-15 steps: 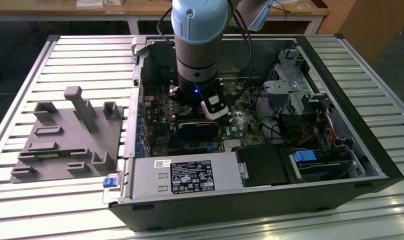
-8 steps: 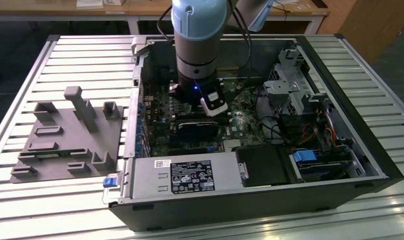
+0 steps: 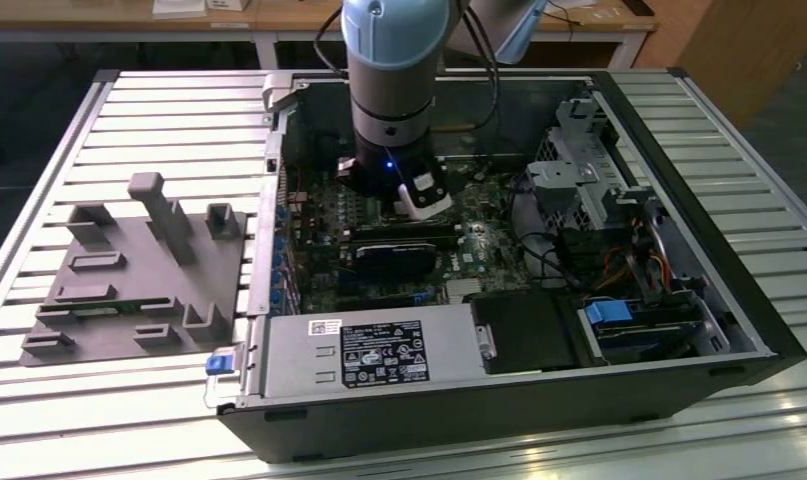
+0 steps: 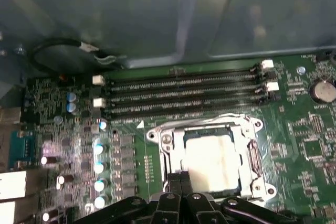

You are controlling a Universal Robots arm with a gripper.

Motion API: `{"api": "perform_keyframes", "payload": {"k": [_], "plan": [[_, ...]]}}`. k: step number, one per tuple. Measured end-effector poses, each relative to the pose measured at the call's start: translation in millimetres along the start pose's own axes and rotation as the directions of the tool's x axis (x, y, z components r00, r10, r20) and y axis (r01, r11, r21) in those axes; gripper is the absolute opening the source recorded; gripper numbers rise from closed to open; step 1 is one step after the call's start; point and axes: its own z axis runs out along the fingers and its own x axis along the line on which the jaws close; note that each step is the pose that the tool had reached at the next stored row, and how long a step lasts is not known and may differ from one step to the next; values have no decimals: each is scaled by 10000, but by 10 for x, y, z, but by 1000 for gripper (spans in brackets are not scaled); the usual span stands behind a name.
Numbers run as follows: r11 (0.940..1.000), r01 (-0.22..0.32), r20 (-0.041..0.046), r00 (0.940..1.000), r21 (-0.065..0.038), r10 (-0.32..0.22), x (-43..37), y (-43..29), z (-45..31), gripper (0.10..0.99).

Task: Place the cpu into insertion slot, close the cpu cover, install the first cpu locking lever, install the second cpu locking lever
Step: 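Install the second cpu locking lever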

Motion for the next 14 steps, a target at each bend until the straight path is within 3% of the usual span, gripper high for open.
{"api": "perform_keyframes", "payload": {"k": [3,12,14], "plan": [[10000,1,-2,10000,1,-1,-25,32,8,106],[10000,0,0,10000,1,0,-260,101,28,106],[10000,0,3,10000,21,0,-274,107,29,106]]}}
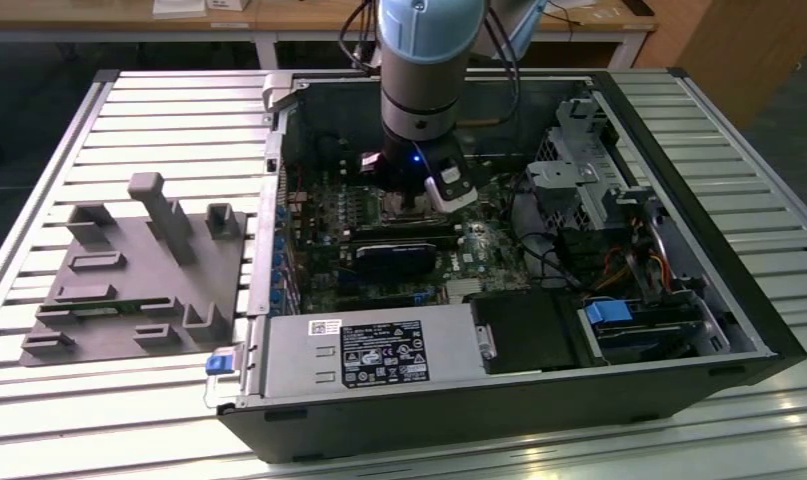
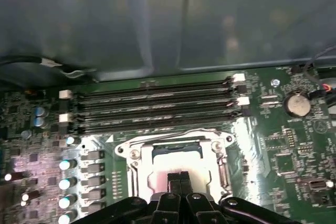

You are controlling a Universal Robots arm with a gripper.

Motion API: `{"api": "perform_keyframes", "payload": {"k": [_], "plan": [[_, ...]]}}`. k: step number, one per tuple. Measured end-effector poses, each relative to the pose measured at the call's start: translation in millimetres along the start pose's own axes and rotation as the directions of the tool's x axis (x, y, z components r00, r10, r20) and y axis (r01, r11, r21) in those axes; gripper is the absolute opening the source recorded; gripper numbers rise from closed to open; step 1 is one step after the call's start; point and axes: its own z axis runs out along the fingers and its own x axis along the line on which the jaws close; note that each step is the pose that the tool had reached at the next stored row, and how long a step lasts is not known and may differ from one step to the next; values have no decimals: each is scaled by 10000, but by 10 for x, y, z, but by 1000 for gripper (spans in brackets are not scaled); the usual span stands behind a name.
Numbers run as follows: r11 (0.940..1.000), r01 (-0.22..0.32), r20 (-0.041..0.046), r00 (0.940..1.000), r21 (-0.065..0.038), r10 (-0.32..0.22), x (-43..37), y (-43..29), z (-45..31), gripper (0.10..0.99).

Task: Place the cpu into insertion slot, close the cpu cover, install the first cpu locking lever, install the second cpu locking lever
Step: 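Install the second cpu locking lever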

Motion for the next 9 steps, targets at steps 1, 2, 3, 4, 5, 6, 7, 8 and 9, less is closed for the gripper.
{"api": "perform_keyframes", "payload": {"k": [1,2,3,4,5,6,7,8,9], "plan": [[10000,0,4,10000,38,0,0,4,-4,106],[9999,5,16,10000,139,-5,0,15,-26,106],[9997,8,29,10000,248,-8,1,29,-57,106],[9993,11,43,10000,366,-13,2,46,-95,106],[9991,14,50,10000,424,-16,2,54,-112,106],[9985,18,64,10000,542,-21,2,69,-144,106],[9983,19,69,10000,588,-23,3,75,-154,106],[9980,20,74,10000,630,-24,3,80,-160,106],[9978,21,79,10000,670,-26,4,86,-161,106]]}}
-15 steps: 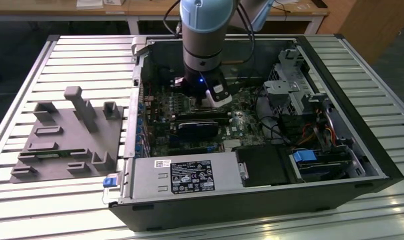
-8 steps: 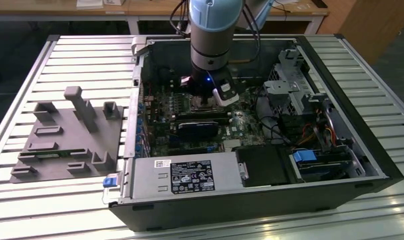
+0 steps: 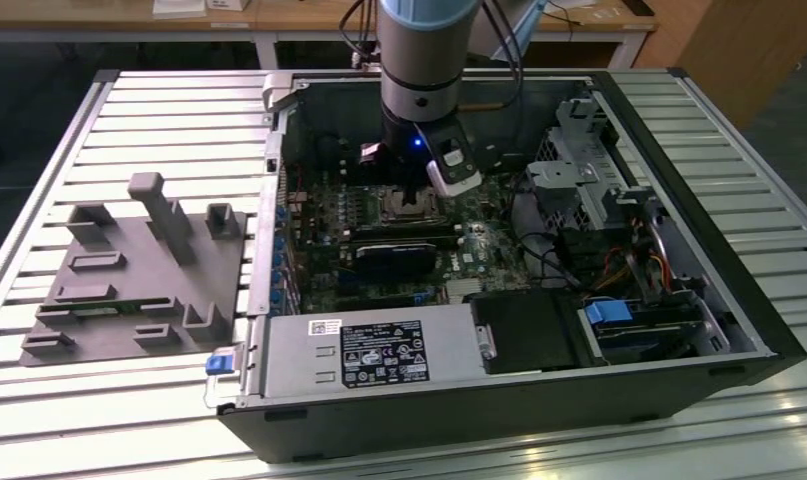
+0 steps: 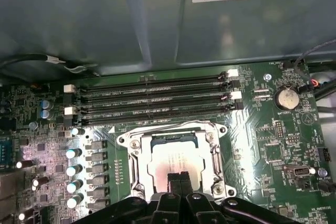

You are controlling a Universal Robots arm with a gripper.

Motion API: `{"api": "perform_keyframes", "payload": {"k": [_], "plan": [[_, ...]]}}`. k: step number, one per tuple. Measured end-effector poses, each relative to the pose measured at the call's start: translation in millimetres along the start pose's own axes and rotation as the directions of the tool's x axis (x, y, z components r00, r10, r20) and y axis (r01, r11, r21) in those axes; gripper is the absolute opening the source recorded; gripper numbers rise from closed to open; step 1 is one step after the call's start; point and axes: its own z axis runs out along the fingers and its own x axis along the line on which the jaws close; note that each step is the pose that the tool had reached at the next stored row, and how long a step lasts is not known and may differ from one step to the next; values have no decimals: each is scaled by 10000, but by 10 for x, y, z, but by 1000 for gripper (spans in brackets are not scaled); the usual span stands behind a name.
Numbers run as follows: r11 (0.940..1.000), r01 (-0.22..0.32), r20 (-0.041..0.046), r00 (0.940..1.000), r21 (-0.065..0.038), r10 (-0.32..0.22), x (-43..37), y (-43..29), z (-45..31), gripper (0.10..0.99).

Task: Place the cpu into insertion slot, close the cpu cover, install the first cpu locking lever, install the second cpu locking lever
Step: 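Install the second cpu locking lever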

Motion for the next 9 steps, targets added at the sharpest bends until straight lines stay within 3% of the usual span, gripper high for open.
{"api": "perform_keyframes", "payload": {"k": [9], "plan": [[10000,1,4,10000,26,-1,1,6,1,106]]}}
